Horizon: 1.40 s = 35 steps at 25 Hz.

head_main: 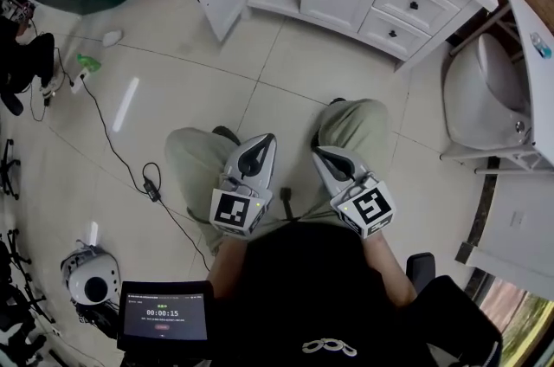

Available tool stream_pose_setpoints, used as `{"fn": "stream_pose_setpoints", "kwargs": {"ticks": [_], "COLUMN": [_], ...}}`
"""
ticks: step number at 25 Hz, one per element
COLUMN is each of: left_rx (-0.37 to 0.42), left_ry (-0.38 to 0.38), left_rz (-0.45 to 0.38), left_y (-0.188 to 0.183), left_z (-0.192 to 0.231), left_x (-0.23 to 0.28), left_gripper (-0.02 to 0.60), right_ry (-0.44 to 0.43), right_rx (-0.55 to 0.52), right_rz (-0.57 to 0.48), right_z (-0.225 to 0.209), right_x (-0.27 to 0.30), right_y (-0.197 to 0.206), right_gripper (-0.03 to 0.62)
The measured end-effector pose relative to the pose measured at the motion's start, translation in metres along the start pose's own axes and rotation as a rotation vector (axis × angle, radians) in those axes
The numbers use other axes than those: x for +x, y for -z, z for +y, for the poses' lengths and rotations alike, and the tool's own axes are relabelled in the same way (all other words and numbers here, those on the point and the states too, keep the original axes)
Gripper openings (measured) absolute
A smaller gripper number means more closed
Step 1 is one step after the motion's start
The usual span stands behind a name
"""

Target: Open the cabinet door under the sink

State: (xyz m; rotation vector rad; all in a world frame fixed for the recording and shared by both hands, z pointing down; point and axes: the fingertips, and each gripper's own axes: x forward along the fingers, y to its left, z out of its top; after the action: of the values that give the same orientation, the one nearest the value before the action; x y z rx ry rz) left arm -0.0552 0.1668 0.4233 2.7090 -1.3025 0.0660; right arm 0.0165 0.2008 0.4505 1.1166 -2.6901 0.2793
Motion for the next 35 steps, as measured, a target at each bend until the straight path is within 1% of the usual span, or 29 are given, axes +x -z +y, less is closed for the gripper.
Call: {"fn": "stream_pose_setpoints", "kwargs": {"ticks": [6, 10, 15, 20, 26, 35], "left_rx": [0.008, 0.012, 0.007, 0.009, 0.012, 0.008], "left_ry": [0.008, 0.018, 0.019, 0.021, 0.028, 0.028], "left_rz": [0.026, 0.021, 0.034, 0.055, 0.069, 0.075], "left_y": [0.005, 0.008, 0.017, 0.015, 0.021, 0.025], "left_z": [-0.005, -0.006, -0.006, -0.009, -0.009, -0.008], "left_x": [0.003, 0.0, -0.003, -0.004, -0.005, -0.007], "left_gripper": [0.015, 0.015, 0.015, 0.015, 0.015, 0.015], "right_ry": [0.017, 0.012, 0.005, 0.006, -0.001, -0.004], "right_rx": [-0.031, -0.03, -0.043, -0.054, -0.057, -0.057], "right_rz": [0.006, -0.002, -0.003, 0.003, 0.0, 0.001], "right_z": [-0.005, -0.003, 0.0, 0.002, 0.004, 0.007], "right_x": [-0.003, -0.002, -0.003, -0.003, -0.002, -0.002], "right_y": [0.001, 0.0, -0.004, -0.005, -0.004, -0.004], "right_gripper": [-0.009, -0.009, -0.009, -0.009, -0.009, -0.009]}}
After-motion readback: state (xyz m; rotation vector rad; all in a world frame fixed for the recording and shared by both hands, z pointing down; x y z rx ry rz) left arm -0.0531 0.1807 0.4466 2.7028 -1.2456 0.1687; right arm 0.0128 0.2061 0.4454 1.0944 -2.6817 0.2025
